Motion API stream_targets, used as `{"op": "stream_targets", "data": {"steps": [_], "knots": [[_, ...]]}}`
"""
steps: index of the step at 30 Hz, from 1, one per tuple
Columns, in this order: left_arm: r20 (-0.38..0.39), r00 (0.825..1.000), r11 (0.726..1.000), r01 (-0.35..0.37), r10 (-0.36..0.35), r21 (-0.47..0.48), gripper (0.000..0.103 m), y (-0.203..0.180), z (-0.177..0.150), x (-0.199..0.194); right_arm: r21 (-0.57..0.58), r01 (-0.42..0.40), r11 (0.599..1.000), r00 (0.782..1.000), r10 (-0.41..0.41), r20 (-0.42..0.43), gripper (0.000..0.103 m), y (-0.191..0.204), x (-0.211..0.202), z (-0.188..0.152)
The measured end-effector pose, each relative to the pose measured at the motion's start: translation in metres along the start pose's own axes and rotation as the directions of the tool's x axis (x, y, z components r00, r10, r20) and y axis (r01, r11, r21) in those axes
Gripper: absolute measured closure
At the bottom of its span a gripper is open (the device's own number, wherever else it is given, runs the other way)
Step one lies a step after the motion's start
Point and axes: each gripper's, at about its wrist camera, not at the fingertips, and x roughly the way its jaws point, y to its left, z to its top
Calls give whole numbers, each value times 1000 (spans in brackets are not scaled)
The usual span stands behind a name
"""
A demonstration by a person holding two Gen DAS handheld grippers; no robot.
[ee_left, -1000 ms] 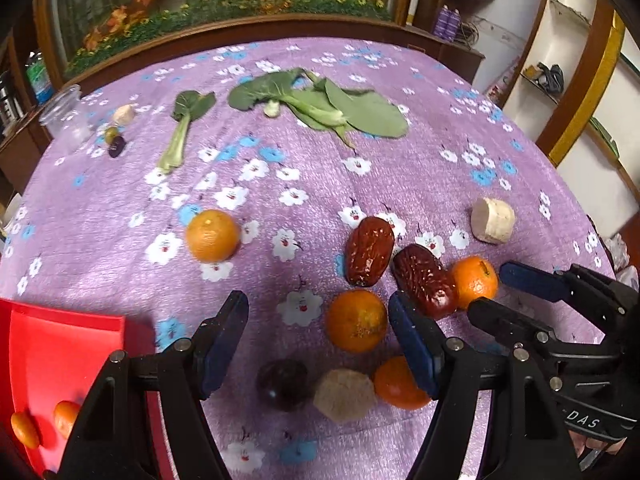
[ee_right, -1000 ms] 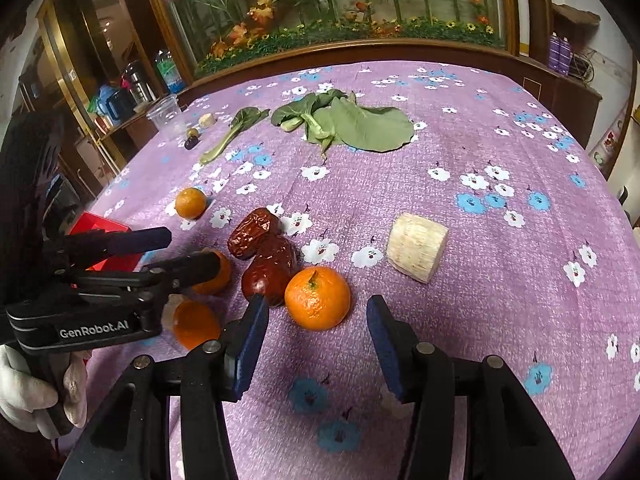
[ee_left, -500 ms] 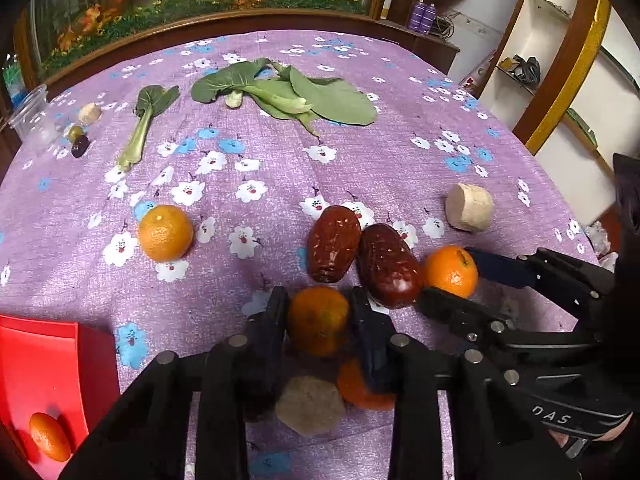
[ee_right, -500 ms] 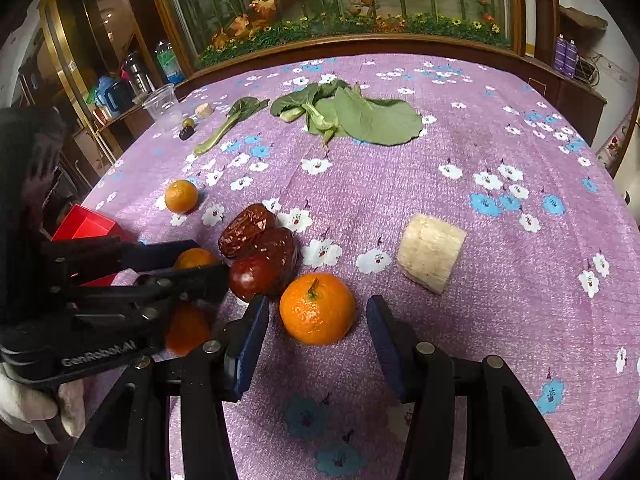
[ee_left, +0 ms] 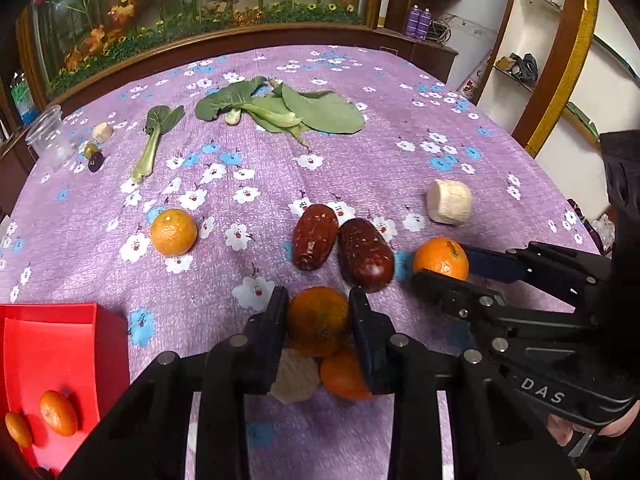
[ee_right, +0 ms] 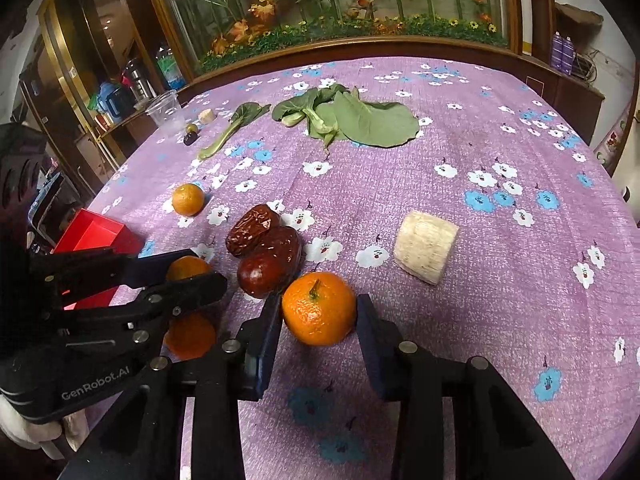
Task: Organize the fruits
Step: 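Grasp a mandarin with the right tool while the left tool grasps another mandarin, then lift both held mandarins off the tablecloth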
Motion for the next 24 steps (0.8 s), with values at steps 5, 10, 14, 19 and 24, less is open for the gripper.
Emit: {"op": "stream_targets", "data": {"steps": [5,10,14,19,24], "knots": [[22,1000,1000,-16,16,11,73,-8,-7,-17,2,-3,1000,1000,3,14,63,4,-10,-6],[43,999,1000,-20,19,22,73,-16,-15,-32,-1,-5,1000,1000,5,25,63,10,-21,-13],[58,998,999,-26,25,22,73,-20,-22,-44,-1,-8,1000,999,8,32,63,15,-29,-19],[68,997,999,-30,28,17,73,-22,-31,-55,-7,-12,1000,999,12,37,63,22,-36,-27],[77,996,999,-39,38,10,73,-22,-39,-66,-15,-16,1000,999,17,45,63,29,-44,-33]]}}
